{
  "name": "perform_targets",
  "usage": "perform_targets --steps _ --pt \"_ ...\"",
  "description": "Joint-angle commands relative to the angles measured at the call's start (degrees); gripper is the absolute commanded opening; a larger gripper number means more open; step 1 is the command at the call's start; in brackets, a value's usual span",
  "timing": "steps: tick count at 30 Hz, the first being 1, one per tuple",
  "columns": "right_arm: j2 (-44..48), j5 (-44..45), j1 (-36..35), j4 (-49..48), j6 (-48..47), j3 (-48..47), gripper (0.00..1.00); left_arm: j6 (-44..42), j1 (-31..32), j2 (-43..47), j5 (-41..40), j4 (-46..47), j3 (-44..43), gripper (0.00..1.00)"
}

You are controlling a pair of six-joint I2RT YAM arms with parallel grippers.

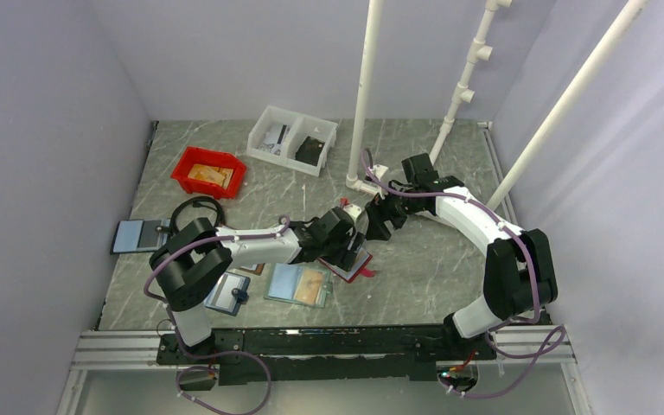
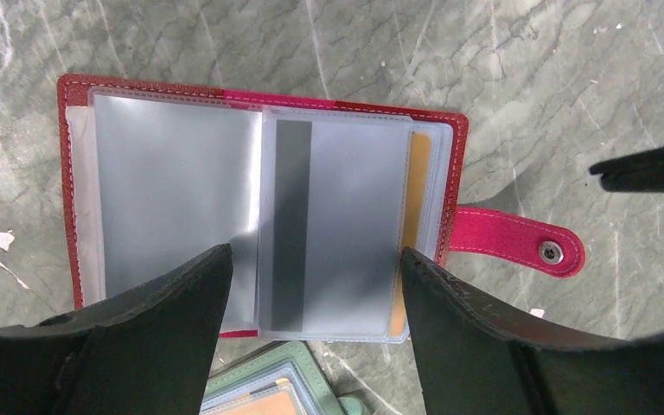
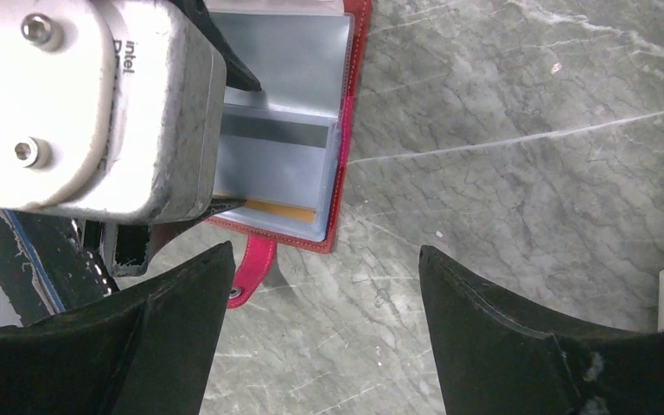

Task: Take the credit cards out of the card holder
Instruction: Remove the credit card from the card holder.

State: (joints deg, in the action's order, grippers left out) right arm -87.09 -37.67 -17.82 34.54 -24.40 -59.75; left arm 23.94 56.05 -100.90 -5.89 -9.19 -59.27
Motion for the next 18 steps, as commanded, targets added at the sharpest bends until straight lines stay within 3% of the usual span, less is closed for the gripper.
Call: perform_targets --steps 1,13,18 --pt "-0.28 -0.43 0.25 -0.62 0.32 -2.30 0.80 -2.05 0.63 -0.49 -0.90 0.92 -1.04 0.77" --pt "-0.88 -0.78 0.33 -0.09 0.15 -2.57 0.80 -1.00 0.90 -2.01 -5.09 -0.88 -1.44 0.73" --pt "-1.00 -1.00 0.29 -0.09 0.22 -2.57 0.79 0.03 0.90 -0.52 -5.35 -0.36 -0.34 0.66"
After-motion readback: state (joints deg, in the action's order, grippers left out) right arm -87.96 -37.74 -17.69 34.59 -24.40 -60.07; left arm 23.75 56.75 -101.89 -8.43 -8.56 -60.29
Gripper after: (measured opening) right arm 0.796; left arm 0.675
